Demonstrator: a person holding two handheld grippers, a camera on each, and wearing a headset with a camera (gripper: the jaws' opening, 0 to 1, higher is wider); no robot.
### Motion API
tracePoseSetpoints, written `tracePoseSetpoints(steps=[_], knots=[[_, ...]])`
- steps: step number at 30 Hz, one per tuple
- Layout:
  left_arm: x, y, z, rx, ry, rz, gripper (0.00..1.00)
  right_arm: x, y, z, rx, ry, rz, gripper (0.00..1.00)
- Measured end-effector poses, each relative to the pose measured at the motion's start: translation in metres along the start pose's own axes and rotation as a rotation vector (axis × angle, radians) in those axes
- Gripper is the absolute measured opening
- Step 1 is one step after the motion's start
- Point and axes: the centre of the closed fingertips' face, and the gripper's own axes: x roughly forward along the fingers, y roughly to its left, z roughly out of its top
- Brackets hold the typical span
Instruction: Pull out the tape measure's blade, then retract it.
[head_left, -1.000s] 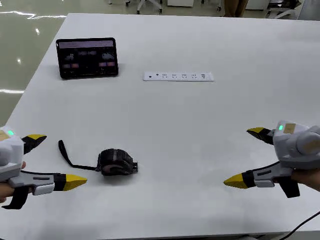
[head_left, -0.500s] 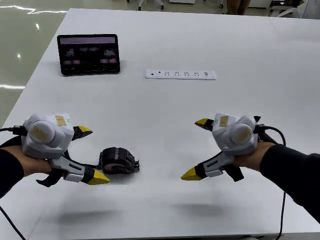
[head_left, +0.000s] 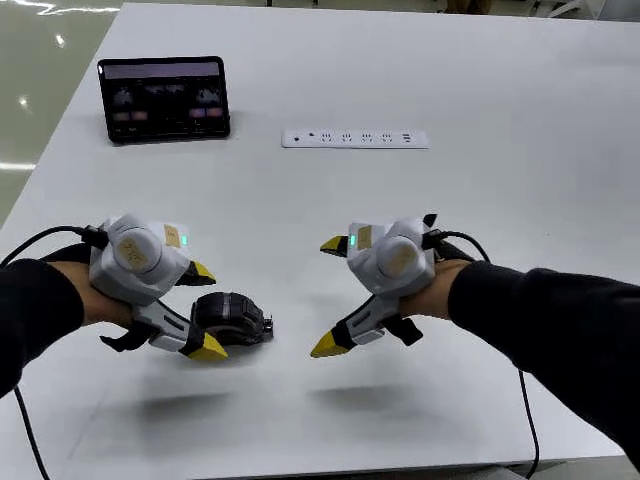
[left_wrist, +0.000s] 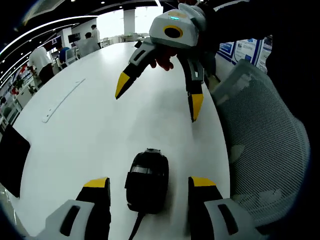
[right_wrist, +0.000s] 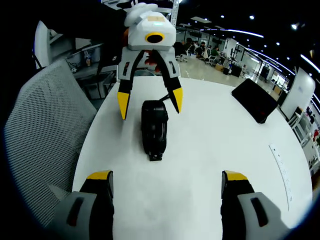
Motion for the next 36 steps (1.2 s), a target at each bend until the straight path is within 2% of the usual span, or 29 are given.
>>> tracePoseSetpoints(steps=[2,3,5,6,8,10,13,17,23,26,29,32,34,36], knots=[[0.003,0.000,0.005,0.032,-0.011,0.001,0.51,0.008,0.002,0.004,-0.002,-0.004,0.017,0.82],[0.004,-0.002,0.003,0.035,0.013,-0.014,0.45,0.013,0.003,0.006,-0.003,-0.004,0.023,0.80],[0.006,-0.001,0.002,0.051,0.025,-0.006,0.30,0.019,0.004,0.007,-0.004,0.001,0.030,0.79],[0.007,-0.001,0.005,0.080,0.008,0.007,0.30,0.023,0.005,0.007,0.004,0.001,0.038,0.78],[0.009,-0.002,0.002,0.075,0.023,-0.003,0.29,0.028,0.005,0.007,0.004,0.005,0.036,0.78],[0.010,-0.002,0.001,0.098,0.026,-0.003,0.29,0.032,0.005,0.006,0.010,0.010,0.041,0.77],[0.010,-0.002,0.000,0.106,0.035,-0.010,0.29,0.036,0.006,0.008,0.007,0.005,0.054,0.70],[0.012,-0.002,0.000,0.112,0.054,-0.017,0.29,0.043,0.011,0.010,0.015,0.000,0.078,0.65],[0.013,0.002,-0.003,0.105,0.074,-0.014,0.29,0.060,0.013,0.008,-0.015,0.006,0.080,0.44],[0.013,0.002,-0.003,0.106,0.075,-0.021,0.29,0.064,0.015,0.004,-0.031,0.023,0.092,0.39],[0.013,0.002,-0.003,0.115,0.078,-0.023,0.29,0.066,0.018,0.003,-0.035,0.029,0.104,0.29],[0.012,0.002,-0.002,0.109,0.070,-0.022,0.29,0.069,0.022,0.001,-0.050,0.037,0.123,0.24],[0.012,0.002,-0.002,0.106,0.070,-0.018,0.29,0.071,0.023,0.001,-0.052,0.040,0.128,0.15],[0.012,0.001,-0.002,0.107,0.072,-0.013,0.29,0.071,0.025,0.001,-0.060,0.047,0.134,0.12]])
